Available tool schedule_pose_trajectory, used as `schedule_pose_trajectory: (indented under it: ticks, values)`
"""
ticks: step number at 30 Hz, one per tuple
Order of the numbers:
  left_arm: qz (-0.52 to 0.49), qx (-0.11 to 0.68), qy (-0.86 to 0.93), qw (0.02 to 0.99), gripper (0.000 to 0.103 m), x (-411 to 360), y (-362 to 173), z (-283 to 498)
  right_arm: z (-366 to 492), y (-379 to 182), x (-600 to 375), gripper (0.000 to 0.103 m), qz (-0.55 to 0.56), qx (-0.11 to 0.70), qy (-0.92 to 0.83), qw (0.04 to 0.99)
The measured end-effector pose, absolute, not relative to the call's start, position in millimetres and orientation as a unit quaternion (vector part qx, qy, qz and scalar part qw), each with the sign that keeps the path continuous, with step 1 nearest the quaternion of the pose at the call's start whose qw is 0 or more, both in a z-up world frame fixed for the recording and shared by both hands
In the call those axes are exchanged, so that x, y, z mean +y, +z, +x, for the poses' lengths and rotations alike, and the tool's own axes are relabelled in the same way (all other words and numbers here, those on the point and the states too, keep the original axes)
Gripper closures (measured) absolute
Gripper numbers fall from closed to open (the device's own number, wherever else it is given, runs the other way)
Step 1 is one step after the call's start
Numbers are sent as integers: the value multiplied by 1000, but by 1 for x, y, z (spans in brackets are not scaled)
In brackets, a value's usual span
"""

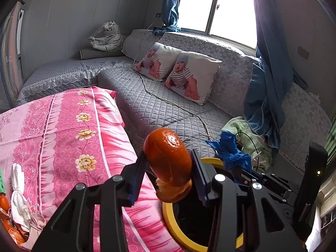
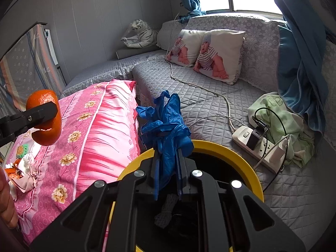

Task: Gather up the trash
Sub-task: 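Carry the orange peel in the left tool and blue cloth in the right tool over the bin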

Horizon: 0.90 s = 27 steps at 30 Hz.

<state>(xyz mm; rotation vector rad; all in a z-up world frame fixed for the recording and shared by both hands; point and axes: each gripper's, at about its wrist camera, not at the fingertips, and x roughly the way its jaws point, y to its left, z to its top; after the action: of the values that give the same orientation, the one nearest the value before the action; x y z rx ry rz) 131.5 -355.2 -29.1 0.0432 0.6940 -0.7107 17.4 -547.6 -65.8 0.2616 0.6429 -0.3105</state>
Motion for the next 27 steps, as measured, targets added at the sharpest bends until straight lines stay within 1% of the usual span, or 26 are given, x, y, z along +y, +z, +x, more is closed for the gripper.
schedule_pose_trajectory:
  ticks: [11,27]
  values:
    - [45,372,-358,855,62,-396,-69,125,15,-91,-565,91,137,335,-181,915]
    - [90,433,-361,821,62,-425,-126,123,7,-119,-582,91,157,362,-207,895]
